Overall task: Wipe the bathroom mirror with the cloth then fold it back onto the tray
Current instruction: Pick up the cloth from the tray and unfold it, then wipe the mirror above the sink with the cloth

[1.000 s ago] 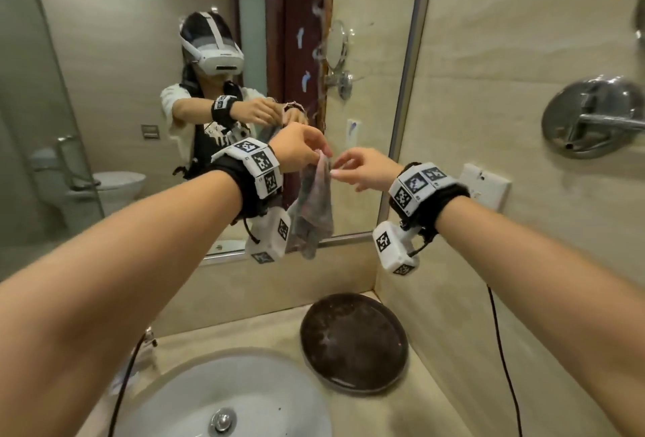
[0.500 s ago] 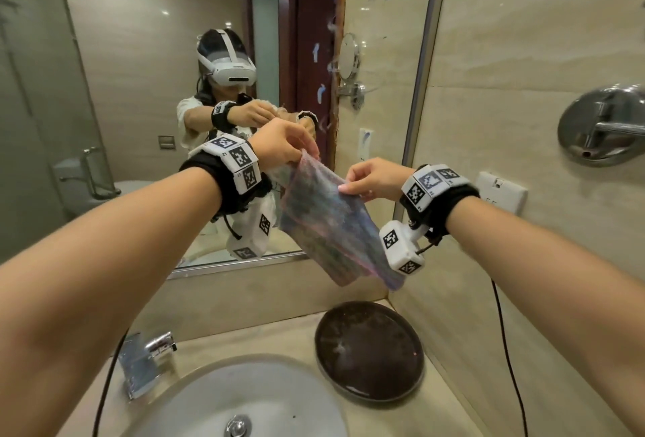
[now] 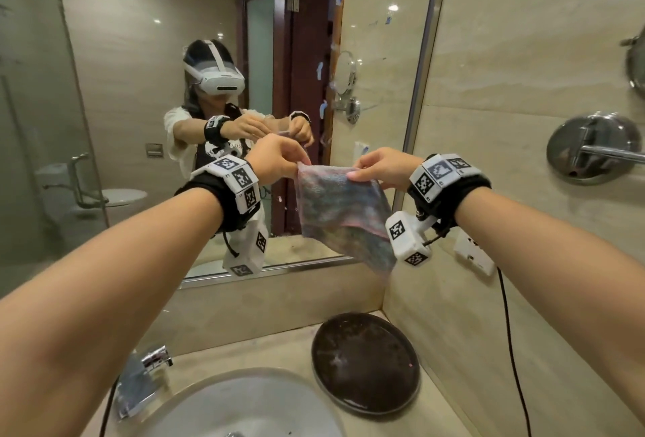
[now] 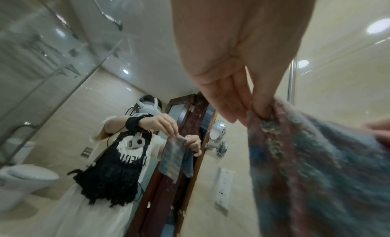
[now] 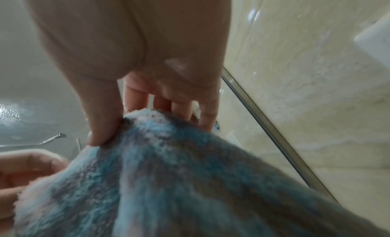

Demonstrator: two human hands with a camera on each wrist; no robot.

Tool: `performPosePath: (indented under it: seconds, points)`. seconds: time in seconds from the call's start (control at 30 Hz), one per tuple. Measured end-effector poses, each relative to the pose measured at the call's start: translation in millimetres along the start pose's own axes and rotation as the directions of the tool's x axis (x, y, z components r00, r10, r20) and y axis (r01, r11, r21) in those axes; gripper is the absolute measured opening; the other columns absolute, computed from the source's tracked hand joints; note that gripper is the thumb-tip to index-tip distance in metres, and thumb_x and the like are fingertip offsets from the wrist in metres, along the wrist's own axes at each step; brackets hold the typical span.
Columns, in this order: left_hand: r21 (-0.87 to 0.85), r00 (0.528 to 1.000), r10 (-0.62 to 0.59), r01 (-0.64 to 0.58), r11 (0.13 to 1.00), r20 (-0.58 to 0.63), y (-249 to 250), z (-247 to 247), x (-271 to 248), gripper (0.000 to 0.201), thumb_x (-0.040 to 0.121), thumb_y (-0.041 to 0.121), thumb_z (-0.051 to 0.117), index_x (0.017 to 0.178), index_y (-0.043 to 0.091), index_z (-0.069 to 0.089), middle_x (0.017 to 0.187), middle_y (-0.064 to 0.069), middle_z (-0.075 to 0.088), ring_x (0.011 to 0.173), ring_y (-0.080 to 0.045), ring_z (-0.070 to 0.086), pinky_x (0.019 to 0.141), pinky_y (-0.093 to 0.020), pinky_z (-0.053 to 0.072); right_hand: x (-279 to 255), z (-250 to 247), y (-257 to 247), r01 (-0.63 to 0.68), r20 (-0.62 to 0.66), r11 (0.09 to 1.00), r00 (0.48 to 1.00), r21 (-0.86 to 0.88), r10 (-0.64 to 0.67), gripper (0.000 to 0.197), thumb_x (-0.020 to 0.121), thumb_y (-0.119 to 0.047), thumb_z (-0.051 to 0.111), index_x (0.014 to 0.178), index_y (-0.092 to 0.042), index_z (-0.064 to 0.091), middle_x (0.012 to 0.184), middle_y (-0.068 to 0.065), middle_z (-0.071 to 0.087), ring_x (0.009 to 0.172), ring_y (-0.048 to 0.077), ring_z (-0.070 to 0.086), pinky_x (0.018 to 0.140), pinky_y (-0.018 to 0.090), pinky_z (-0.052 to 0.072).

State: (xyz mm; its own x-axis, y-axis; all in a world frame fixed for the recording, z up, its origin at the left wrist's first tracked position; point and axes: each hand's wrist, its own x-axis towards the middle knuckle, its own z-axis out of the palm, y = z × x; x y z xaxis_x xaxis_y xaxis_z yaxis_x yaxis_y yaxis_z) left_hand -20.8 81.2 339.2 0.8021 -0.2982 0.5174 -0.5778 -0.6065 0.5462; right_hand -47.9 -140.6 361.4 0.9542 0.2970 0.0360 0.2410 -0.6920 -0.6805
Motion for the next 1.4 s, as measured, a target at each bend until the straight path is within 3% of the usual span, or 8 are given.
performPosePath:
  seconds: [0.2,0.4,0.57,0.7,0.8,0.93,1.1,1.4]
  points:
    - [0.012,0.996,-0.018,0.017,1.000,0.088,-3.8,-6.9,2.4,0.023,0.080,-0.006,0.063,0.098,0.005,0.071,0.093,-0.007,0.069,0.085,-0.016,0.064,0.086,-0.030,0.051,-2.1,-12.5,-24.1,-0.087,-0.262,0.816,0.962,-0.572,-0.081,0.023,0.086,-0.021,0.065,0.106,-0.010,0.070,0.107,0.007,0.067,0.104,0.024,0.059,0.081,0.026,0.042]
    - [0.152,0.990,0.000,0.022,0.988,-0.143,-1.1,-16.8,23.4,0.028,0.083,0.011,0.062,0.111,0.008,0.065,0.115,-0.010,0.065,0.106,-0.024,0.060,0.094,-0.036,0.049,6.7,-28.2,-31.1,-0.125,-0.459,0.951,0.888,-0.283,-0.020,0.016,0.087,-0.014,0.062,0.094,-0.002,0.071,0.068,0.006,0.064,0.067,0.019,0.061,0.067,0.030,0.052]
    - [0.307,0.961,0.001,0.087,0.948,-0.278,4.8,-28.6,46.8,0.034,0.087,0.021,0.055,0.118,0.010,0.060,0.119,-0.011,0.061,0.110,-0.027,0.057,0.091,-0.035,0.047,30.4,-42.2,-30.8,-0.055,-0.614,0.998,0.787,0.026,0.059,0.026,0.085,-0.013,0.064,0.060,-0.022,0.060,0.061,0.002,0.060,0.071,0.023,0.061,0.082,0.040,0.057]
    - [0.386,0.945,0.011,0.123,0.914,-0.327,8.0,-40.2,76.7,0.036,0.084,0.029,0.058,0.116,0.013,0.060,0.120,-0.011,0.059,0.112,-0.026,0.055,0.093,-0.040,0.046,55.5,-56.1,-35.8,0.103,-0.726,0.966,0.680,0.236,0.104,0.019,0.080,-0.017,0.066,0.061,-0.021,0.065,0.072,0.002,0.065,0.081,0.027,0.066,0.086,0.041,0.055]
    - [0.481,0.935,0.022,0.162,0.862,-0.353,12.3,-47.7,102.0,0.038,0.084,0.025,0.055,0.120,0.012,0.056,0.122,-0.012,0.057,0.114,-0.030,0.053,0.097,-0.045,0.044,69.8,-70.3,-42.8,0.191,-0.821,0.966,0.569,0.175,0.036,0.014,0.086,-0.017,0.060,0.094,-0.016,0.072,0.084,-0.003,0.063,0.082,0.015,0.060,0.075,0.021,0.047]
    - [0.619,0.940,0.036,0.194,0.761,-0.339,20.2,-55.3,133.5,0.045,0.088,0.029,0.053,0.128,0.007,0.048,0.132,-0.015,0.046,0.123,-0.035,0.043,0.101,-0.048,0.039,86.6,-89.6,-63.4,0.312,-0.897,0.948,0.434,0.061,-0.085,0.019,0.089,-0.016,0.058,0.103,-0.011,0.069,0.097,0.005,0.071,0.090,0.019,0.065,0.073,0.023,0.048]
    - [0.668,0.896,0.008,0.326,0.669,-0.445,30.0,-59.1,160.8,0.064,0.090,0.023,0.048,0.147,0.011,0.022,0.157,-0.013,-0.001,0.143,-0.038,0.002,0.114,-0.050,0.016,109.1,-121.2,-87.3,0.339,-0.924,0.941,0.363,0.009,-0.122,0.021,0.092,-0.019,0.054,0.106,-0.012,0.068,0.107,0.004,0.071,0.099,0.019,0.064,0.077,0.022,0.045]
    - [0.749,0.891,0.033,0.360,0.556,-0.453,34.9,-60.2,194.9,0.056,0.095,0.011,0.039,0.146,0.000,0.020,0.157,-0.014,0.007,0.143,-0.032,0.012,0.113,-0.044,0.024,165.8,-143.9,-132.8,0.501,-0.864,0.847,0.331,-0.180,-0.380,0.031,0.089,-0.014,0.057,0.119,-0.016,0.062,0.122,0.001,0.065,0.113,0.018,0.060,0.098,0.028,0.047]
